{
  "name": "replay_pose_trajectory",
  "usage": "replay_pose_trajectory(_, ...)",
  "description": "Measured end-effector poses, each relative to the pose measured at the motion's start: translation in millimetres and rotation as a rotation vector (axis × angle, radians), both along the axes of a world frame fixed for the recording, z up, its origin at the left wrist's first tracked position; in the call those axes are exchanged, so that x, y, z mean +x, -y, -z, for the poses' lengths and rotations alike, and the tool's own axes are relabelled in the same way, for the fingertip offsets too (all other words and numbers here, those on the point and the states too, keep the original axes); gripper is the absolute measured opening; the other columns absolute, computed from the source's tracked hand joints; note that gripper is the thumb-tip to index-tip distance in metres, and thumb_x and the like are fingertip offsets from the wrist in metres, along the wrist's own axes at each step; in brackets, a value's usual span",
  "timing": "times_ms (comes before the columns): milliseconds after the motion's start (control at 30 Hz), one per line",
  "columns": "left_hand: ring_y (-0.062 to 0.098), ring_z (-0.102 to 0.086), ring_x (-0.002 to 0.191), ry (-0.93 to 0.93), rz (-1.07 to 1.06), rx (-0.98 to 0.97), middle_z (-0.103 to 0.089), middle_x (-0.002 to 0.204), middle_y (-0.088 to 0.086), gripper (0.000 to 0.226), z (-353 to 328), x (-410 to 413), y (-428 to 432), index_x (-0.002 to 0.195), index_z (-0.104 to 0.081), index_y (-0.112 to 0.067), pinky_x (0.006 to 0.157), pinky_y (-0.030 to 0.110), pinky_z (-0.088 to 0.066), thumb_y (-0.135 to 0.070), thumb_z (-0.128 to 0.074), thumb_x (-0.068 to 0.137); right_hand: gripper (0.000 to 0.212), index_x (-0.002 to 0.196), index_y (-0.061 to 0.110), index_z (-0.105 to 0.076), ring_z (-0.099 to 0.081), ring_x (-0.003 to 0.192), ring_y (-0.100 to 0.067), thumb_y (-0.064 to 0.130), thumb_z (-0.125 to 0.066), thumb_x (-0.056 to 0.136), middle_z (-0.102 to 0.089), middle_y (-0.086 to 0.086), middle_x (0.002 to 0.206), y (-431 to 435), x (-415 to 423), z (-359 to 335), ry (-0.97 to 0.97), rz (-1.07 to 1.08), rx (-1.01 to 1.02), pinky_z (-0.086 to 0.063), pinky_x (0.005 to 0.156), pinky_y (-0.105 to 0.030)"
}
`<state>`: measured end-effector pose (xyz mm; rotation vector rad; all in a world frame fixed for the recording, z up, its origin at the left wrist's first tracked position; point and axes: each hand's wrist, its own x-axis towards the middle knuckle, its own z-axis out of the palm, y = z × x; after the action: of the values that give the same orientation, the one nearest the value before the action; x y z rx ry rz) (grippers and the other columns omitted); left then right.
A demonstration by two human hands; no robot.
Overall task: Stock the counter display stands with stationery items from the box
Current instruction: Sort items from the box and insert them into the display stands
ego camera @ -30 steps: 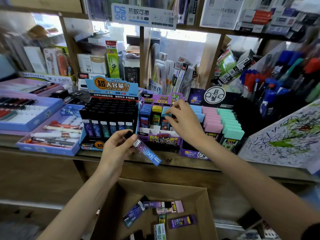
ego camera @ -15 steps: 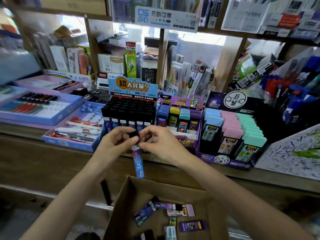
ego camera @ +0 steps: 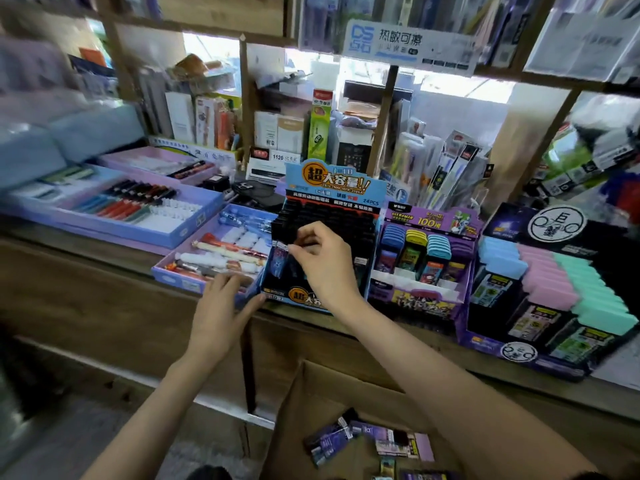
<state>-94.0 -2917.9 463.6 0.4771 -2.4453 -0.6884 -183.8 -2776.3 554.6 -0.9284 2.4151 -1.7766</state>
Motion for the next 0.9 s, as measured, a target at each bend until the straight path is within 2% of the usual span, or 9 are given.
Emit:
replay_pose_trajectory(167,0.025,-0.046,0.104,-0.044,-0.027,-0.009,-0.055,0.108,0.008,0.026,6,-4,1,0.104,-0.062,-0.012,0.079,0.033,-0.041,-0.030,-0.067,0.085,0.014,0.088,0.022,-0.058,-0.059,0.078,-0.002,0.011,-0.066,0.086,-0.059,0.014,0.080,7,-2,2,-0.087,-0.004,0.032,-0.050,0.072,-0.014)
replay_pose_trajectory(300,0.024,-0.045,0.104,-0.073,-0.041,-0.008,-0.054,0.108,0.008,0.027,10,-5,0,0.104,-0.061,-0.012,0.076,0.032,-0.042,-0.029,-0.067,0.084,0.007,0.093,0.014,-0.065,-0.061,0.082,-0.009,0.010,-0.066,0.086,-0.064,0.002,0.085,11,-4,9,-0.068,0.034,0.066,-0.053,0.074,-0.018)
replay_pose_trajectory(467,0.023,-0.044,0.106,-0.066,-0.047,-0.019,-0.054,0.111,0.009,0.030,10,-5,-1,0.107,-0.060,-0.011,0.078,0.029,-0.040,-0.030,-0.067,0.084,0.011,0.096,0.007,-0.067,-0.058,0.078,-0.008,0.011,-0.065,0.087,-0.062,0.002,0.081,17,-8,14,-0.073,0.112,0.101,-0.045,0.066,-0.008)
replay_pose_trajectory(600,0.025,-0.045,0.114,-0.032,-0.012,-0.032,-0.053,0.119,0.011,0.037,3,2,-4,0.116,-0.059,-0.008,0.085,0.033,-0.043,-0.025,-0.068,0.084,0.016,0.095,0.006,-0.068,-0.060,0.076,-0.011,0.019,-0.066,0.088,-0.061,0.002,0.078,15,-6,12,-0.120,0.109,0.216,-0.051,0.071,-0.022)
replay_pose_trajectory(667,0.031,-0.049,0.114,-0.054,0.017,-0.104,-0.053,0.120,0.015,0.038,-3,9,-10,0.117,-0.059,-0.004,0.089,0.041,-0.047,-0.018,-0.070,0.083,0.020,0.097,0.006,-0.067,-0.059,0.079,-0.011,0.023,-0.066,0.087,-0.062,0.001,0.083,7,-5,11,-0.131,0.086,0.253,-0.049,0.073,-0.021)
replay_pose_trajectory(767,0.034,-0.056,0.102,-0.088,0.064,-0.220,-0.058,0.110,0.017,0.032,-9,22,-28,0.111,-0.062,-0.002,0.078,0.045,-0.050,-0.013,-0.070,0.082,0.021,0.103,0.009,-0.065,-0.056,0.079,-0.006,0.024,-0.064,0.088,-0.059,0.005,0.086,-22,3,14,-0.149,-0.017,0.266,-0.045,0.071,-0.013)
replay_pose_trajectory(900,0.029,-0.060,0.081,-0.015,0.239,-0.169,-0.058,0.095,0.008,0.015,5,40,-65,0.097,-0.062,-0.007,0.060,0.032,-0.044,-0.011,-0.067,0.084,0.025,0.115,0.014,-0.060,-0.055,0.088,-0.003,0.025,-0.058,0.092,-0.059,0.008,0.097,-85,24,39,-0.218,-0.128,0.426,-0.044,0.076,-0.009)
